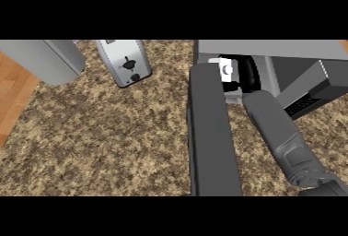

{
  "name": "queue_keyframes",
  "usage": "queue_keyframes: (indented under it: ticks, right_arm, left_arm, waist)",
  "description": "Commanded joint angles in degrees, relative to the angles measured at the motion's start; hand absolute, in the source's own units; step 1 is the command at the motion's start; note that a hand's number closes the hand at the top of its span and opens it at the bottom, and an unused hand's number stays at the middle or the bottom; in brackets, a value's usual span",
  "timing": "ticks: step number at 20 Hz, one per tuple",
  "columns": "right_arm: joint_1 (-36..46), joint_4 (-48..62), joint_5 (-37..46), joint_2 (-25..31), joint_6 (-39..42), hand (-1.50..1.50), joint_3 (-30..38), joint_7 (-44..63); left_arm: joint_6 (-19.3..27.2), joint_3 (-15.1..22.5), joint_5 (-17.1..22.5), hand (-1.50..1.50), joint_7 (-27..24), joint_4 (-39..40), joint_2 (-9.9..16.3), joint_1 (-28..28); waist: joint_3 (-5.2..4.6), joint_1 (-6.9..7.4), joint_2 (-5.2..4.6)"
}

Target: Pick up the milk, place it into the microwave and close the microwave

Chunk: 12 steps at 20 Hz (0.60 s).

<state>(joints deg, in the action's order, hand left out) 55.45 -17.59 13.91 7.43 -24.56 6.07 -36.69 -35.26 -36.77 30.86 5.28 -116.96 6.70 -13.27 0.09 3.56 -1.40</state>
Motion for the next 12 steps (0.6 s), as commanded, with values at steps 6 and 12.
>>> queue_keyframes:
  ticks: [6,12]
  right_arm:
    - [4.48,6.01,1.92,4.0,-11.56,1.5,1.92,-1.76]
    - [6.36,9.01,4.81,7.23,-14.38,1.5,0.33,-2.54]
  left_arm:
    - [-0.37,0.81,-1.5,-1.5,-0.99,1.27,-0.18,1.6]
    - [-0.93,2.43,-2.13,-1.5,-1.06,2.78,-0.29,3.1]
  waist:
    - [0.02,1.29,-0.75]
    - [0.07,3.32,-2.22]
